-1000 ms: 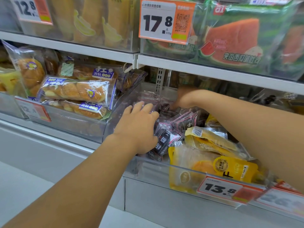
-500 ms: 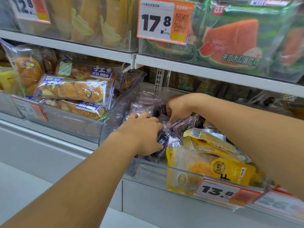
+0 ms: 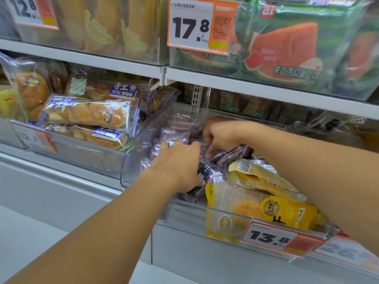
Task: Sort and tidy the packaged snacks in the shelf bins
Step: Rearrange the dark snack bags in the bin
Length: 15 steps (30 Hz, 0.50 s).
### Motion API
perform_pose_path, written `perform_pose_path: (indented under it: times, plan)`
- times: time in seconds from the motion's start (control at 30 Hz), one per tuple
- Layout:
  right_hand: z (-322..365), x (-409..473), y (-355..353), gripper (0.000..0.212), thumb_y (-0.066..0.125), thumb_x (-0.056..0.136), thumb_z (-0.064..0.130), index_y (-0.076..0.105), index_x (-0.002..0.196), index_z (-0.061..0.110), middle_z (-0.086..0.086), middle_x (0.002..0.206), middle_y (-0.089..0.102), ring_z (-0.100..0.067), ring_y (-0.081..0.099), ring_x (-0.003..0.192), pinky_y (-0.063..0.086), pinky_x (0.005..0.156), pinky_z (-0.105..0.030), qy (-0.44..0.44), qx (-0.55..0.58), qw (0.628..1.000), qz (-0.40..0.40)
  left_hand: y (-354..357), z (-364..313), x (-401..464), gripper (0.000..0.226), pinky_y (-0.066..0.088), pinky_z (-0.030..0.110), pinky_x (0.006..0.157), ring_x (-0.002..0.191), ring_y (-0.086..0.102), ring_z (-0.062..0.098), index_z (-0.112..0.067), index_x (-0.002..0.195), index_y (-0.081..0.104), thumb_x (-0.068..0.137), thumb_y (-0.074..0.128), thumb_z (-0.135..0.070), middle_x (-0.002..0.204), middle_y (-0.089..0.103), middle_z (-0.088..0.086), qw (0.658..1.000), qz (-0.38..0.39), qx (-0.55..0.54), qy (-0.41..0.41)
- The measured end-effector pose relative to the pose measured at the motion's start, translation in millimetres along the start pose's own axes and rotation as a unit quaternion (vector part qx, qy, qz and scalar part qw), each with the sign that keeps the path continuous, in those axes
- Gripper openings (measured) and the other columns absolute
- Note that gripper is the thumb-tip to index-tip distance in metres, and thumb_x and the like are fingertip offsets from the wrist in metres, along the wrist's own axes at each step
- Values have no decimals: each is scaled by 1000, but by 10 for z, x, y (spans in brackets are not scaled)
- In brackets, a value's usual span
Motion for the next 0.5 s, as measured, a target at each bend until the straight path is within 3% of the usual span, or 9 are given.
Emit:
perform_pose_path:
  times: [0.1,0.23,0.4,0.5]
  plan:
    - [-23,-47,-148,37,81,82,32,47,72,19,-3,76,53,-22,47,66,37,57,-31,-6,-27,996,-89,-26,24,-14,79,26,45,114,114,48,26,-25,134,39,75,78,-59,108,61,0,999,-8,-46,-7]
    - [-112,-74,-210,34,79,82,35,51,81,16,-7,84,58,-29,59,76,45,62,-33,12,-41,985,-168,61,-23,-13,87,20,52,117,130,40,28,-36,149,27,79,75,-57,127,59,-1,999,21,23,21]
    - [-106,23,-12,29,78,84,30,53,93,21,3,81,52,-24,51,81,35,57,-28,11,-8,999,-46,110,-100,15,86,21,58,115,138,31,30,-35,154,21,85,67,-60,146,45,-4,993,30,108,41]
    - [-122,-70,-70,56,79,82,38,51,128,21,2,107,55,-20,53,96,43,76,-30,30,9,999,17,153,-87,39,97,21,59,115,140,27,30,-36,156,15,80,66,-69,148,42,-3,990,62,123,35]
Point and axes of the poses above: each hand's wrist, its own x-axis towards the middle knuckle, its own y-axis out of the palm, z = x × y, the point moved 9 cm from there along x, towards the middle knuckle
